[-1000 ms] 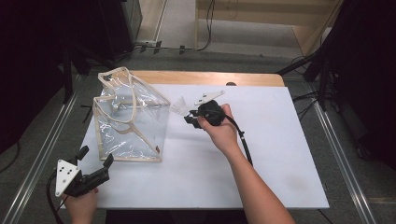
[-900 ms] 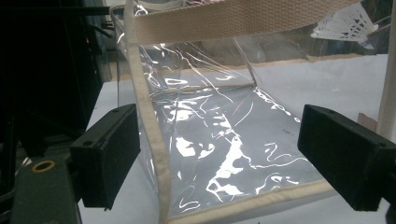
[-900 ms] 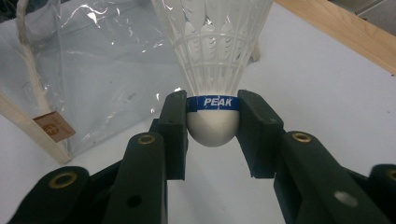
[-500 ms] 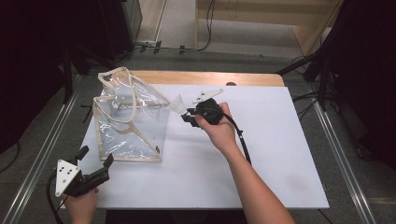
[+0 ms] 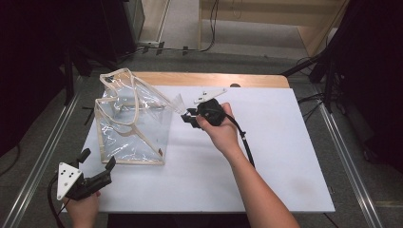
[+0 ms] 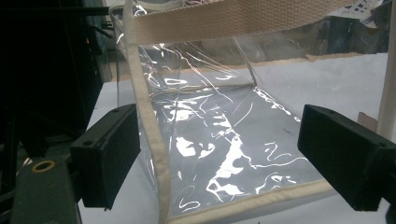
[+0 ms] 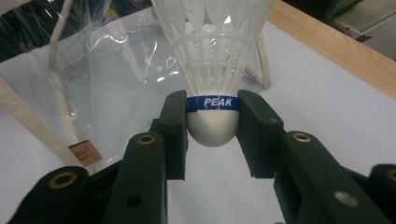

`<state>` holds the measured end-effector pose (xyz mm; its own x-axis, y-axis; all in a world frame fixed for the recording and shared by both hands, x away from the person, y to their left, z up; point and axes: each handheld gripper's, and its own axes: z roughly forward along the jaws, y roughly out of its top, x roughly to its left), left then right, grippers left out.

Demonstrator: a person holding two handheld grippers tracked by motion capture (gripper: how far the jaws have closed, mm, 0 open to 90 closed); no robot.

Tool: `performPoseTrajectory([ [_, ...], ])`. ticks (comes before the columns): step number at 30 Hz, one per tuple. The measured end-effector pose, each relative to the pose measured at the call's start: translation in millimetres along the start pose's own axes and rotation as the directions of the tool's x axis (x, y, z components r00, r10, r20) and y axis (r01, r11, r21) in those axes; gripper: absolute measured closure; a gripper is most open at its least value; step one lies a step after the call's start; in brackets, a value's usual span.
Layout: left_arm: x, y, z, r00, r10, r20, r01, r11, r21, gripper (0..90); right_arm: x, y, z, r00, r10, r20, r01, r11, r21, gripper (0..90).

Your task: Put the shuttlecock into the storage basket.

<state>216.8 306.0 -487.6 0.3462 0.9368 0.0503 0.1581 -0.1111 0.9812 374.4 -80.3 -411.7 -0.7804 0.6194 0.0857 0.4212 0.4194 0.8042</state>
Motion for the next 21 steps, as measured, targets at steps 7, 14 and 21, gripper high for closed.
performPoseTrajectory([
  [7, -0.1, 0.0, 0.1, 1.0, -0.004, 0.001, 0.004, 1.0, -0.002, 13.7, 4.2, 5.1, -1.9, 1.0, -0.003, -0.005, 0.003, 1.0, -0.023, 62.3],
  [14, 0.0, 0.0, -0.1, 1.0, 0.0, 0.0, 0.0, 1.0, 0.001, 13.7, 8.9, 9.0, -4.5, 0.9999, 0.005, -0.014, -0.006, 0.998, -0.055, 62.3],
  [21, 0.1, 0.1, -0.1, 1.0, 0.0, 0.001, 0.0, 1.0, 0.001, 13.7, 14.0, 14.3, -6.7, 0.9997, 0.0, -0.024, -0.002, 0.997, -0.083, 62.3],
])
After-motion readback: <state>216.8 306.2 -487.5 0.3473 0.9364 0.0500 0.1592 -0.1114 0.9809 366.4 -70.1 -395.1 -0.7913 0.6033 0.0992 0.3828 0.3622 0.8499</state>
